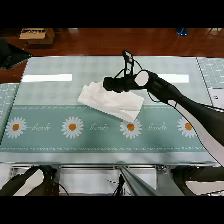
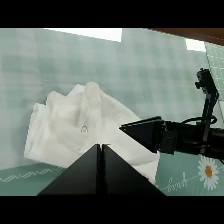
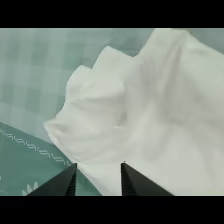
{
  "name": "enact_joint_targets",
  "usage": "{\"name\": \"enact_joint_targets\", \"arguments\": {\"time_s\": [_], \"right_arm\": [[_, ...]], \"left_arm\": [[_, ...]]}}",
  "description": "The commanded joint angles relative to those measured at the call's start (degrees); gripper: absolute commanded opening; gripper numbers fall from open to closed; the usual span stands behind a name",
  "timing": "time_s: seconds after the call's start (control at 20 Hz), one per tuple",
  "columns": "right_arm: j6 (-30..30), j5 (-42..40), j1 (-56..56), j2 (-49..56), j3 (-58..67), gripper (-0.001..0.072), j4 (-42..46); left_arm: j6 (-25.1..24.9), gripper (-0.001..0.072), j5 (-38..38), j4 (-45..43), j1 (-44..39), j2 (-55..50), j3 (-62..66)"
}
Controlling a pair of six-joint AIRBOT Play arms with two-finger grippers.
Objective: Fold the shirts.
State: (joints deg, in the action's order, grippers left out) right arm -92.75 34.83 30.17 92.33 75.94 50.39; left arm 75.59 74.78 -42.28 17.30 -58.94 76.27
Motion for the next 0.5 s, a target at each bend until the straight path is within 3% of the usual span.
{"name": "enact_joint_targets", "arguments": {"time_s": [0.0,0.1,0.2,0.25,0.3,0.35,0.45], "right_arm": [[6.0,8.9,-3.0,-2.0,0.1,0.0365,-3.1],[7.4,20.5,-7.4,-6.4,0.1,0.0364,2.2],[6.0,32.2,-12.0,-10.9,0.0,0.0365,18.1],[4.0,38.6,-14.5,-12.6,0.0,0.0402,28.5],[2.9,43.8,-17.4,-13.6,-0.6,0.0492,35.6],[3.0,47.4,-21.3,-14.4,-2.3,0.0497,37.9],[3.0,46.0,-29.4,-15.9,-9.4,0.0551,28.5]], "left_arm": [[-1.2,0.0028,-0.2,-0.2,0.2,0.6,-3.3],[-1.5,0.0028,-0.9,-0.2,0.2,0.5,-6.4],[-2.5,0.0028,-1.2,-0.2,0.2,0.4,-9.0],[-2.5,0.0028,-1.2,-0.2,0.2,0.4,-9.9],[-2.9,0.0028,-1.2,-0.2,0.2,0.4,-10.4],[-3.1,0.0028,-1.3,-0.2,0.2,0.4,-10.6],[-3.6,0.0028,-1.6,-0.2,0.2,0.3,-10.6]]}}
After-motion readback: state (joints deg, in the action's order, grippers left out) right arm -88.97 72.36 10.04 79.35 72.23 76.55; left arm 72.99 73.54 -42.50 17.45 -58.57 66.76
